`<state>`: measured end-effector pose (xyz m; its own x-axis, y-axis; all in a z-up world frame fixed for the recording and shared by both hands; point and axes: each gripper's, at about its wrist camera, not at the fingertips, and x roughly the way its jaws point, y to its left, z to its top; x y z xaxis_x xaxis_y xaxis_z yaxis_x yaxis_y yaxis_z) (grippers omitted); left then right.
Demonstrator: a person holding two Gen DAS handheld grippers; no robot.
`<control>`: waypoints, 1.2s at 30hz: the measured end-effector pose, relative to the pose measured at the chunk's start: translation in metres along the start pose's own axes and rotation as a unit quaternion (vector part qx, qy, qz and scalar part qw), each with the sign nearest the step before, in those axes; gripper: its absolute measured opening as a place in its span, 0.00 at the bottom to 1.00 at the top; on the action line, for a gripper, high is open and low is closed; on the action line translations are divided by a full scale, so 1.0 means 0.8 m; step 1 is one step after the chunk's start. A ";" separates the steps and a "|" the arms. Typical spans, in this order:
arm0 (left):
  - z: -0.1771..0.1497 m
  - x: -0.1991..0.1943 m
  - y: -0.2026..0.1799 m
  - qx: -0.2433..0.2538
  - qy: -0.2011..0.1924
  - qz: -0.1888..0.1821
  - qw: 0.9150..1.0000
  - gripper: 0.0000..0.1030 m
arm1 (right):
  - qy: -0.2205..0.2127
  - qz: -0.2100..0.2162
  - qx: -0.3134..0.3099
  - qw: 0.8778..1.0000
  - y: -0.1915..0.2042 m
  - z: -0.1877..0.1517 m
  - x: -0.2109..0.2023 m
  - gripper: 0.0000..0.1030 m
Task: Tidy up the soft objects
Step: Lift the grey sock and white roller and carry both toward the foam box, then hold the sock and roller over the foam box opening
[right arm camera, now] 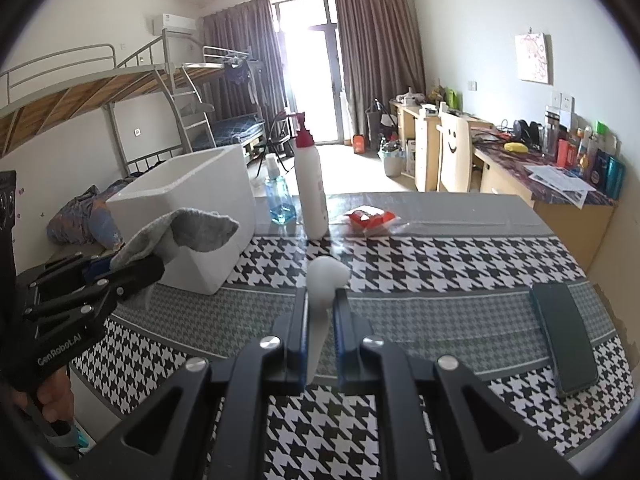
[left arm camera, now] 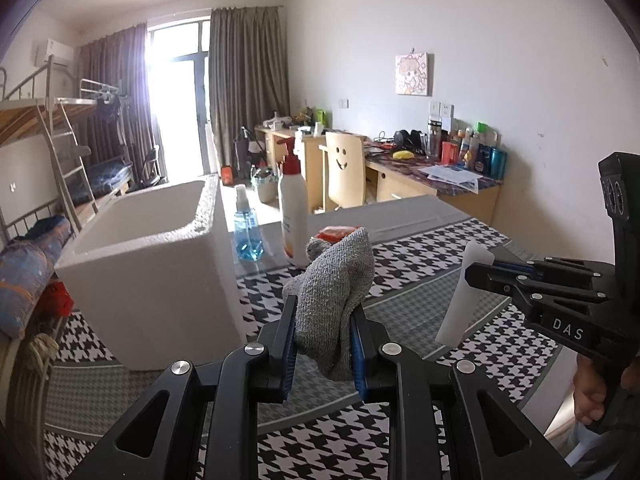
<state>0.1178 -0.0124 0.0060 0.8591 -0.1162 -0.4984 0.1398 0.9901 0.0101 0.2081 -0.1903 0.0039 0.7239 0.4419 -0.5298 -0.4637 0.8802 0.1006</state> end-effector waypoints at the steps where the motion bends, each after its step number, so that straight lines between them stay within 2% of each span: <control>1: 0.001 0.000 0.001 0.000 0.000 0.001 1.000 0.23 | -0.001 -0.001 -0.001 1.000 0.001 0.002 0.000 0.13; 13: 0.017 -0.003 0.016 -0.001 -0.014 0.014 1.000 0.23 | -0.016 -0.011 0.002 1.000 0.006 0.027 0.004 0.13; 36: 0.052 -0.006 0.045 -0.006 -0.044 0.048 0.998 0.23 | -0.038 0.009 -0.020 0.999 0.042 0.072 0.013 0.13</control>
<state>0.1392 0.0204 0.0449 0.9085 -0.0268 -0.4169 0.0490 0.9979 0.0426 0.2297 -0.1459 0.0501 0.7519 0.4707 -0.4617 -0.4958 0.8652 0.0747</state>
